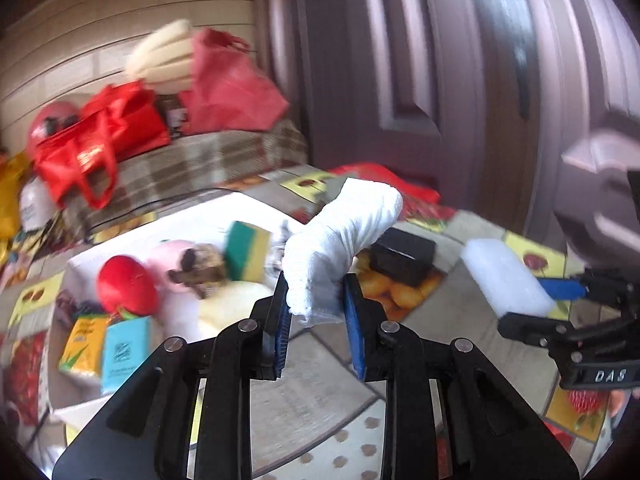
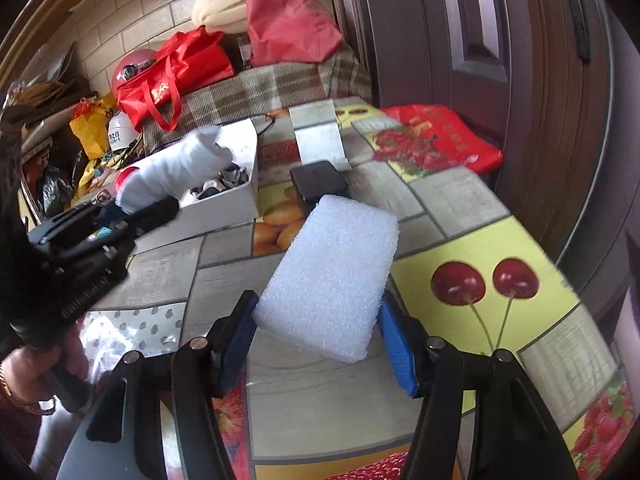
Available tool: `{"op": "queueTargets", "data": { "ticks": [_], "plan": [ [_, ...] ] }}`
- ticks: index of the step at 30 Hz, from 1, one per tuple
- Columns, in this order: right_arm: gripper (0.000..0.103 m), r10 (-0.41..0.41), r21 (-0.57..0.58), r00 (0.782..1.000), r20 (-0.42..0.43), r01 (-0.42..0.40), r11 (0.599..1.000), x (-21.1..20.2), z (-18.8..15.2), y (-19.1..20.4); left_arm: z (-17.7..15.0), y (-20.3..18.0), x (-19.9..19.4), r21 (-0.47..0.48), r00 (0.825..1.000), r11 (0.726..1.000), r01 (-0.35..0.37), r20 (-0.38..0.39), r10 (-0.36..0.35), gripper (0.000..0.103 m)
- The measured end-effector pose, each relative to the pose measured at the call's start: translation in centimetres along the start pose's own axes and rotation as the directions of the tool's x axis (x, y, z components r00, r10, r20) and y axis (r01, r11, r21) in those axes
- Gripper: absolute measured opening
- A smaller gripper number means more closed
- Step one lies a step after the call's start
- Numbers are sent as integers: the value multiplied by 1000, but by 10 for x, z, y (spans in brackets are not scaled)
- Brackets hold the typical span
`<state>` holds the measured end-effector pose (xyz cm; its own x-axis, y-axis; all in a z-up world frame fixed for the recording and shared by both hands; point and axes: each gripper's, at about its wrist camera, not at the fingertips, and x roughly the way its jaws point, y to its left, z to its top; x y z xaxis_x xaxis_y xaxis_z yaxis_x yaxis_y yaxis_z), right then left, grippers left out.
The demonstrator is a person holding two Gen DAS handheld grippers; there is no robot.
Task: Organize soft objects
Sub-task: 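Carry the sock and foam block into the box and open both tools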
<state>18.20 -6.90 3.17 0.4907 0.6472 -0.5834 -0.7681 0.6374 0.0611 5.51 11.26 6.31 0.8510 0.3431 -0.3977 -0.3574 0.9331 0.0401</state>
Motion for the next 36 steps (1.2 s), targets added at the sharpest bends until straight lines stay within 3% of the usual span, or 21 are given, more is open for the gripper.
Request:
{"op": "queueTargets", "data": {
  "ticks": [3, 17, 26, 36],
  "plan": [
    [60, -26, -40, 998, 58, 29, 999, -7, 0, 13, -3, 16, -13, -67, 999, 997, -41, 28, 43, 24],
    [60, -55, -180, 979, 199, 91, 979, -9, 4, 78, -24, 80, -50, -116, 977, 973, -199, 59, 207, 24],
    [60, -47, -237, 977, 210, 97, 967, 7, 12, 111, -33, 127, -58, -182, 956, 943, -280, 38, 292, 24],
    [60, -3, -222, 975, 220, 53, 974, 30, 29, 131, -30, 146, -44, -177, 944, 930, -323, 11, 330, 24]
  ]
}}
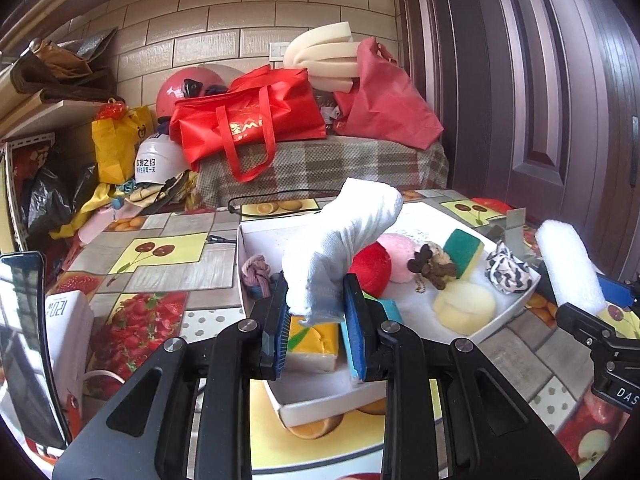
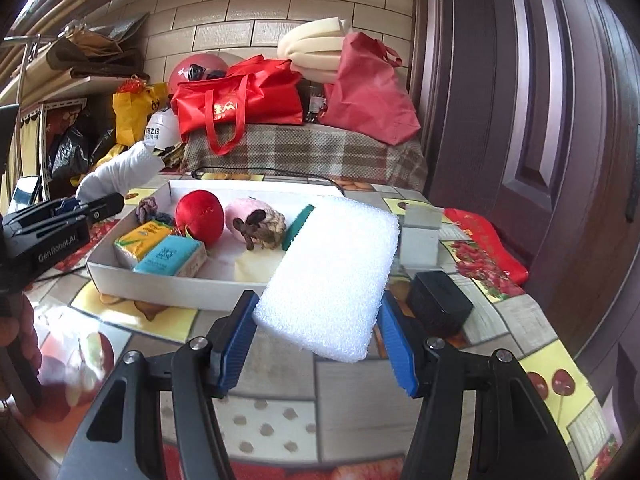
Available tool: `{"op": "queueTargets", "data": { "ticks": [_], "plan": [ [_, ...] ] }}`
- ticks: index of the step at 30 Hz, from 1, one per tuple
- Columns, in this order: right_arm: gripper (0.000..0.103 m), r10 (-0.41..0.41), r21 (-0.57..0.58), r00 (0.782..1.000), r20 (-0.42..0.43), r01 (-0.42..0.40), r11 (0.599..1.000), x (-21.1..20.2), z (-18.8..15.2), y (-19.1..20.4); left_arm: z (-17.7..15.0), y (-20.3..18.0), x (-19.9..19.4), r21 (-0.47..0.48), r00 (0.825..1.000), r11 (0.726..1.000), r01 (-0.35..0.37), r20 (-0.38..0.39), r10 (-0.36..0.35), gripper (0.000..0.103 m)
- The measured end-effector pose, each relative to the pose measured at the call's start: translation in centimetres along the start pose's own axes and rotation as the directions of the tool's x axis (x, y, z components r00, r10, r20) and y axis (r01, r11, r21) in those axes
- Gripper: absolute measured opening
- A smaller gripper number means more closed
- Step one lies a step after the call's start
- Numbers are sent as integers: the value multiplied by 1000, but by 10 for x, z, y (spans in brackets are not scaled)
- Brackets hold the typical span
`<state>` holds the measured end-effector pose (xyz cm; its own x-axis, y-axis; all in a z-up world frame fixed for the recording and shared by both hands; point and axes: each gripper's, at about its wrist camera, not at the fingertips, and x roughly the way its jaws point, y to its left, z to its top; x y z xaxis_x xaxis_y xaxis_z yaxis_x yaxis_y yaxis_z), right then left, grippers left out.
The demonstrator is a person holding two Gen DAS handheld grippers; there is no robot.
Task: Organize soft objects
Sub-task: 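Carry the sock and foam block into the box and open both tools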
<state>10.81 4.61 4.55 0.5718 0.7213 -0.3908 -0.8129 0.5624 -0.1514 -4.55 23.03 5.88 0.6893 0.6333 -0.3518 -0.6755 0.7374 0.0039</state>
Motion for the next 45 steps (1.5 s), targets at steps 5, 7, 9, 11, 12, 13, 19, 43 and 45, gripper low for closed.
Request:
{"op": "queueTargets", "data": {
  "ticks": [5, 7, 9, 11, 12, 13, 19, 43, 45],
  "plan": [
    [60, 39, -3, 999, 15, -39, 999, 24, 14, 17, 6, 7, 20, -7, 999, 999, -34, -21, 34, 24],
    [60, 45, -3, 999, 17, -45, 999, 34, 20, 23, 9, 11, 27, -11, 999, 999, -43, -26, 43, 24],
    [60, 52, -4, 998, 18, -52, 999, 44, 25, 27, 12, 14, 34, -15, 998, 999, -51, -31, 50, 24],
    [60, 57, -2, 998, 20, -57, 998, 53, 30, 30, 13, 17, 41, -18, 998, 998, -58, -36, 57, 24],
    [60, 58, 0, 998, 21, -58, 998, 59, 33, 32, 14, 18, 44, -20, 997, 998, -59, -42, 58, 24],
    [60, 58, 1, 998, 21, -58, 998, 63, 36, 33, 16, 20, 48, -24, 997, 998, -60, -46, 59, 24],
    [60, 66, 12, 998, 6, -66, 998, 90, 49, 40, 22, 28, 65, -31, 995, 997, -77, -64, 75, 24],
    [103, 38, -4, 999, 26, -38, 999, 105, 60, 44, 23, 34, 65, -49, 984, 982, -180, -22, 179, 103],
    [103, 32, -3, 999, 29, -31, 1000, 104, 59, 44, 22, 35, 61, -58, 984, 982, -180, -6, 180, 103]
  ]
}}
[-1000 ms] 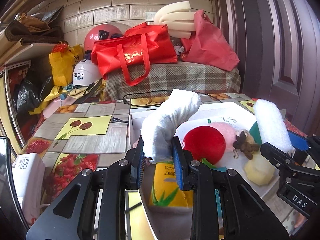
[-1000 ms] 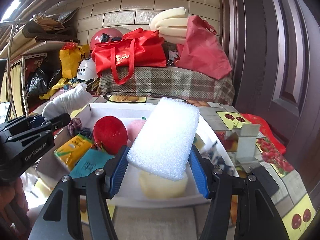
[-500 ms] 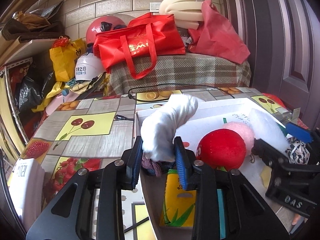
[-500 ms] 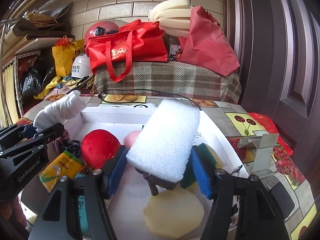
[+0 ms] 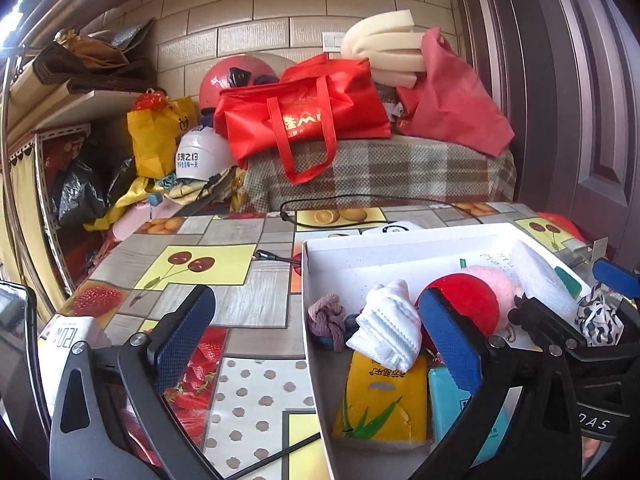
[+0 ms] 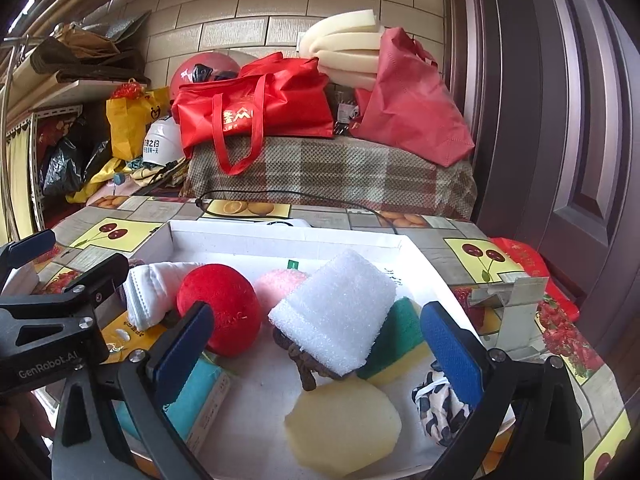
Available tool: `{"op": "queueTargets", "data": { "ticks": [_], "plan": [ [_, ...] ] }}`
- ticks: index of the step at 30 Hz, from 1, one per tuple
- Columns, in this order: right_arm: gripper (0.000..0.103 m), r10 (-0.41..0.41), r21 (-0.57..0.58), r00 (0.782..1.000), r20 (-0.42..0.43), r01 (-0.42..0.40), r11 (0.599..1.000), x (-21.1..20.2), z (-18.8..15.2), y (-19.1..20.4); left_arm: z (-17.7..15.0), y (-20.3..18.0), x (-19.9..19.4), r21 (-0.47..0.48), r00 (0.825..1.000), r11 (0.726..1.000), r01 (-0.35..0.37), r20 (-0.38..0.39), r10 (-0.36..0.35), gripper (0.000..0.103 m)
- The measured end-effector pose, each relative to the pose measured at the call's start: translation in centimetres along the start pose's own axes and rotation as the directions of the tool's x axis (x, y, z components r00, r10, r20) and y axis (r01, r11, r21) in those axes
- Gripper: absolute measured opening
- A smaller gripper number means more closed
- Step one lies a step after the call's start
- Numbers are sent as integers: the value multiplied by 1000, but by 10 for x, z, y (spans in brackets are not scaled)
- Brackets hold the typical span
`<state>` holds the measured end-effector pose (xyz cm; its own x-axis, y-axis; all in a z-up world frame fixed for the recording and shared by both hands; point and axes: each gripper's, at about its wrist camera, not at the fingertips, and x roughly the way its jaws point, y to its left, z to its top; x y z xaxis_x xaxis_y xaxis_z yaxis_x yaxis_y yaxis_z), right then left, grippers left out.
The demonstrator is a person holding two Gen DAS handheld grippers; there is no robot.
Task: Organize soft objects
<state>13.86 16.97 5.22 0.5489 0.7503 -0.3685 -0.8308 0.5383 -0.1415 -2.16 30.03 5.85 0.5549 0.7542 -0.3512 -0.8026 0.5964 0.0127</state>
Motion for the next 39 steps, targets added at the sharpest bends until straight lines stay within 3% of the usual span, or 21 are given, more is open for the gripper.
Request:
{"op": "queueTargets", "data": {
  "ticks": [19, 33, 39],
  "plan": [
    [103, -9, 12, 1000, -3, 9, 1000, -35, -16, -2, -17, -4, -49, -11, 999, 999, -31, 19, 31, 103],
    [103, 3, 37, 1000, 0, -3, 999, -82, -37, -7, -36, -9, -100, -3, 999, 1000, -18, 28, 19, 103],
    [103, 13, 58, 1000, -4, -13, 998, -105, -49, -11, -47, -9, -126, -17, 999, 999, 28, 16, -28, 103]
  ]
}}
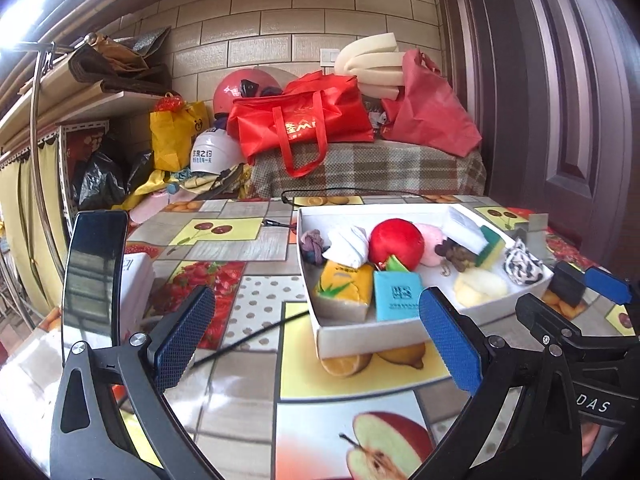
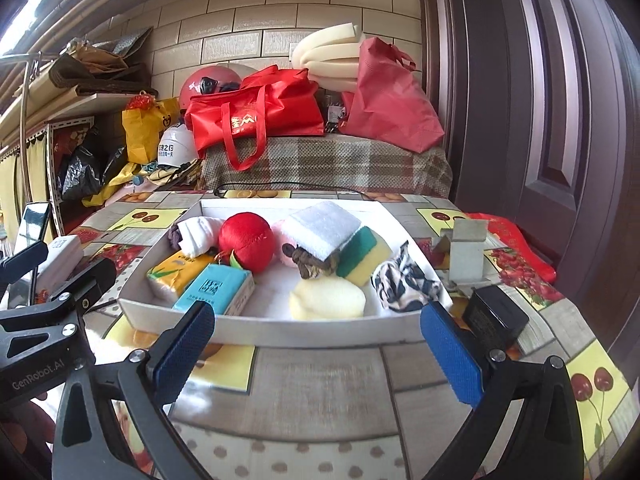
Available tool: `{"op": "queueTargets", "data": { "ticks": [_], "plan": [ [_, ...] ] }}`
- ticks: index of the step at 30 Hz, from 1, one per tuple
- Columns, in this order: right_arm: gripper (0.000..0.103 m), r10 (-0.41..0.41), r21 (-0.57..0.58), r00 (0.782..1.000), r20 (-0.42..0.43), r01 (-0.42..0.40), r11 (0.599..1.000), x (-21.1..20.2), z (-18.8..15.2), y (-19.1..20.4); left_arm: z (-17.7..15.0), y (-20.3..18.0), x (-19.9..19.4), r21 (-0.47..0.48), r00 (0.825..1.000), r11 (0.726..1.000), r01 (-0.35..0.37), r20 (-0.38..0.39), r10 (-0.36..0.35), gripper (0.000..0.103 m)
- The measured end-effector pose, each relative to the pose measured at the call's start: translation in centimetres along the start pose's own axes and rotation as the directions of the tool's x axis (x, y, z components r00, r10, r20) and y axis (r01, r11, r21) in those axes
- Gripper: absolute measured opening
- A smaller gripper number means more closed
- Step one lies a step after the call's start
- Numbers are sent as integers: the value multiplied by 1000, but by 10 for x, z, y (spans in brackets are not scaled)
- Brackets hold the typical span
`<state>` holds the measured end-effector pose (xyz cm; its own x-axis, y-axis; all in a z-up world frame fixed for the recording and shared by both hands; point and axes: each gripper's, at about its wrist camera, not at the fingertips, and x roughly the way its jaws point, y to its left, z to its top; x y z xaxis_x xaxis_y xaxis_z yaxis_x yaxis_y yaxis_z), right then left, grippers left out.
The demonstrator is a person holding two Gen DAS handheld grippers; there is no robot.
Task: Organize soft objects
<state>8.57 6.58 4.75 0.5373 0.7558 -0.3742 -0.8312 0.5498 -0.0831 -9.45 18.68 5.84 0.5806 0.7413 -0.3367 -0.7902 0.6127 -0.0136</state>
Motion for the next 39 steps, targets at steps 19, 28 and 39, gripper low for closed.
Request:
{"op": "queueTargets", "data": {
  "ticks": [19, 28, 39],
  "plan": [
    [103, 1, 45, 998, -58, 2, 999, -50, -30, -19, -25, -23, -55, 52, 992, 994, 101, -77, -97, 103],
    [103, -10, 85, 1000, -3, 10, 996, -91, -42, -33, -34, -39, -71, 86, 995, 995, 46, -92, -38, 103],
    [103, -327, 241, 936, 127, 290, 926, -157, -53, -63, -37, -47, -80, 131, 995, 991, 42, -99, -29, 103]
  ]
}}
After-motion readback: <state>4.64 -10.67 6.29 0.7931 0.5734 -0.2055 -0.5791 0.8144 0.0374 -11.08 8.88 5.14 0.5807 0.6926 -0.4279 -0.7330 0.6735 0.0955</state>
